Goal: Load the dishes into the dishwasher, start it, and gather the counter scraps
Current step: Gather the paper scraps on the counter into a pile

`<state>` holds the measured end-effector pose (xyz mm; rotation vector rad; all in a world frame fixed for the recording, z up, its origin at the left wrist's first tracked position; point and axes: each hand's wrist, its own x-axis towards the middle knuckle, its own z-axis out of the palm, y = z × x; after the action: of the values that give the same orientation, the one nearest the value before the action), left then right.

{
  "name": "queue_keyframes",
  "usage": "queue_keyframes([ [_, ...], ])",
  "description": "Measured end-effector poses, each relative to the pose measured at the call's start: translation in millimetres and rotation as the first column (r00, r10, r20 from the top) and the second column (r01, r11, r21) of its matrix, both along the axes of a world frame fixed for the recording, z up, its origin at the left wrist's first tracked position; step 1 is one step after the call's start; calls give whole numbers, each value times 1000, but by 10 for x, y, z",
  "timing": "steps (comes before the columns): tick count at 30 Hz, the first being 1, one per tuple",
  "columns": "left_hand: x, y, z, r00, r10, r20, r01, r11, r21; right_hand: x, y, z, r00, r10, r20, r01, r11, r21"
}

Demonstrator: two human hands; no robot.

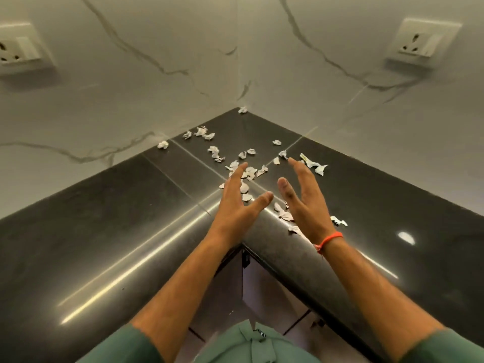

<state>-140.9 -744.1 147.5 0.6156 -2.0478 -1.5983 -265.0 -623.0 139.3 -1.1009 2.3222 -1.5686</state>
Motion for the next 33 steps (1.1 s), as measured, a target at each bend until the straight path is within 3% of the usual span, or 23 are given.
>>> queue_keyframes([
  [5, -87, -251, -161, 992, -123, 39, 124, 992, -36, 29, -33, -139, 988, -142, -52, 144, 989, 22],
  [13, -174, -466, -794, 938, -231, 260, 268, 956, -117, 97, 362, -593, 933, -358, -29, 356, 913, 198],
  [16, -305, -497, -992, 917, -237, 320, 287, 950, -119, -25, 476, -739, 915, -402, -39, 398, 881, 255],
  [20, -493, -593, -1198, 867, -156, 474, 309, 913, -265, -342, 587, -901, 904, -427, -25, 404, 832, 380],
  [25, -469, -844, -1375, 819, -16, 573, 292, 873, -392, -754, 659, -1127, 919, -394, 16, 318, 765, 560],
  [29, -335, -939, -1478, 798, 55, 600, 227, 895, -385, -852, 591, -1358, 951, -285, -124, 289, 669, 685],
  [33, -386, -944, -1460, 796, 118, 594, 186, 885, -426, -813, 269, -1409, 965, -182, -189, 263, 683, 682],
])
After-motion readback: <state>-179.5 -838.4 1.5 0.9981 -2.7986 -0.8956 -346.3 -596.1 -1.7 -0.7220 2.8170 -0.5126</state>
